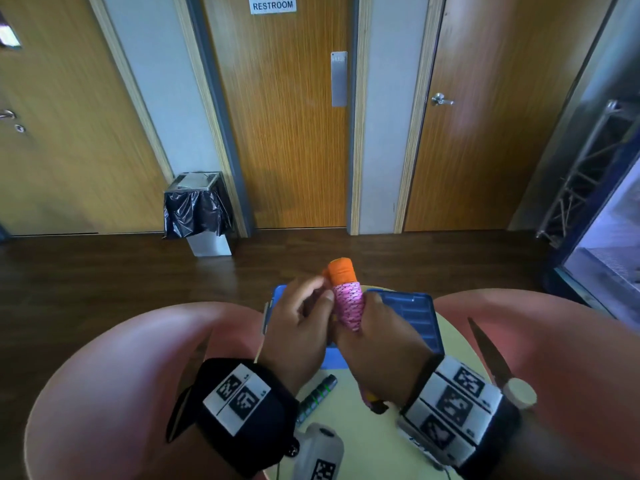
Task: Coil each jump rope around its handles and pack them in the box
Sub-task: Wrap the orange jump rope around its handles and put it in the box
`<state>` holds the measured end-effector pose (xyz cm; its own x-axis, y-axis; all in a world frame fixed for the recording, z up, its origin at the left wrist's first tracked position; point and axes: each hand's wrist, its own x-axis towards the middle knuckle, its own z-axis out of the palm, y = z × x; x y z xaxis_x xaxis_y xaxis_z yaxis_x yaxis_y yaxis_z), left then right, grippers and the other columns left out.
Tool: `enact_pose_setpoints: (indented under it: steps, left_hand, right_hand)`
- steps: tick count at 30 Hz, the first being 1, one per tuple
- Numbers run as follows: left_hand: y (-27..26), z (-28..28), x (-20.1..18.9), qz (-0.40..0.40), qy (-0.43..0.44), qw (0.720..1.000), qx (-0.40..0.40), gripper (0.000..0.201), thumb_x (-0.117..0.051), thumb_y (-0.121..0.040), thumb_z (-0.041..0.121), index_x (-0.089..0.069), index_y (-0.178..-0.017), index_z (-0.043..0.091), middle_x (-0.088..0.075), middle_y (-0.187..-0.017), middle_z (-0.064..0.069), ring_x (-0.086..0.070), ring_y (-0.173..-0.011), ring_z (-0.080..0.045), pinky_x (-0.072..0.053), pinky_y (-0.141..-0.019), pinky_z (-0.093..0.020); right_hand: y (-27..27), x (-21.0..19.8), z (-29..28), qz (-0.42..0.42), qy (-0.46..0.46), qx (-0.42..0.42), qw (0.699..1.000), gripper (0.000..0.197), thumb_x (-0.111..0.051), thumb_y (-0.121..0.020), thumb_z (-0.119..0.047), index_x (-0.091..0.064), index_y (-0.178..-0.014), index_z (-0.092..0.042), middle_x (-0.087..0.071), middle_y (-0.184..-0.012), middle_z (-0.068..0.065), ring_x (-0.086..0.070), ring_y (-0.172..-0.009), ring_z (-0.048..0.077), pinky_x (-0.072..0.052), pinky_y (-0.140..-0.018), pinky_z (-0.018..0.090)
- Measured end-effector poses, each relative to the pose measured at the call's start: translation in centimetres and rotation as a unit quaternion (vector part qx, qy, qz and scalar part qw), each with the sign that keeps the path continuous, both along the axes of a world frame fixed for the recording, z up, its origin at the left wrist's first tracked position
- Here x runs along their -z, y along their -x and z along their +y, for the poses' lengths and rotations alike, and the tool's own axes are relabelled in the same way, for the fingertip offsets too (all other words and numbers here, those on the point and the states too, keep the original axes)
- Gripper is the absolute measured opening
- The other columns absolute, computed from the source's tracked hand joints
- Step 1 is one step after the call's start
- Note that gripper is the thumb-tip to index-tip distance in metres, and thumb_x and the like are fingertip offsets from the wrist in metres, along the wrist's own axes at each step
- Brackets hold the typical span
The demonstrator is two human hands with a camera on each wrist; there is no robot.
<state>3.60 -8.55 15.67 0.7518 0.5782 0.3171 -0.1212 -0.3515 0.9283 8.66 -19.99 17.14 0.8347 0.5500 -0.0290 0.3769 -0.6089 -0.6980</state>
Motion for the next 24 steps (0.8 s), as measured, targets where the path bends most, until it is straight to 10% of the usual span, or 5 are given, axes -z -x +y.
enact_pose_setpoints:
  steps: [6, 10, 17, 24]
  left_hand:
    - [1.3, 2.3, -1.0, 0.036, 0.189, 0.979, 0.068, 0.031, -0.051, -0.096, 0.010, -0.072, -0.091, 0.031, -0.059, -0.055, 0.008, -0.056, -0.056, -0.009, -0.047, -0.057, -0.027]
    - [1.7, 3.3, -1.5, 0.051, 0.226, 0.968, 0.093, 0.030, -0.043, -0.098, 0.001, -0.067, -0.102, 0.019, -0.048, -0.042, 0.012, -0.048, -0.041, -0.002, -0.044, -0.044, -0.020]
    - [2.1, 4.6, -1.1, 0.056, 0.265, 0.954, 0.132, 0.033, -0.038, -0.095, -0.007, -0.065, -0.090, 0.011, -0.042, -0.038, 0.009, -0.038, -0.032, -0.003, -0.032, -0.034, -0.013]
    - [1.6, 5.1, 0.6, 0.064, 0.210, 0.964, 0.151, 0.031, -0.051, -0.092, 0.001, -0.070, -0.104, 0.023, -0.056, -0.058, 0.006, -0.045, -0.053, -0.008, -0.037, -0.050, -0.020]
  right_hand:
    - [2.3, -1.5, 3.1, -0.055, 0.038, 0.030, 0.997, 0.036, -0.051, -0.094, -0.050, -0.042, -0.108, -0.018, -0.061, -0.098, 0.004, -0.065, -0.086, 0.024, -0.054, -0.076, 0.038]
    - [2.6, -1.8, 4.4, -0.087, 0.066, 0.037, 0.993, 0.036, -0.049, -0.095, -0.049, -0.040, -0.110, -0.017, -0.059, -0.100, 0.005, -0.064, -0.085, 0.023, -0.048, -0.066, 0.033]
    - [3.2, -1.7, 5.8, -0.170, 0.149, 0.059, 0.972, 0.043, -0.049, -0.096, -0.046, -0.037, -0.122, -0.014, -0.055, -0.114, 0.006, -0.064, -0.103, 0.025, -0.053, -0.077, 0.036]
    - [2.8, -1.2, 7.0, -0.230, 0.248, 0.067, 0.938, 0.041, -0.048, -0.097, -0.033, -0.034, -0.126, -0.008, -0.052, -0.118, 0.009, -0.062, -0.105, 0.025, -0.053, -0.075, 0.034]
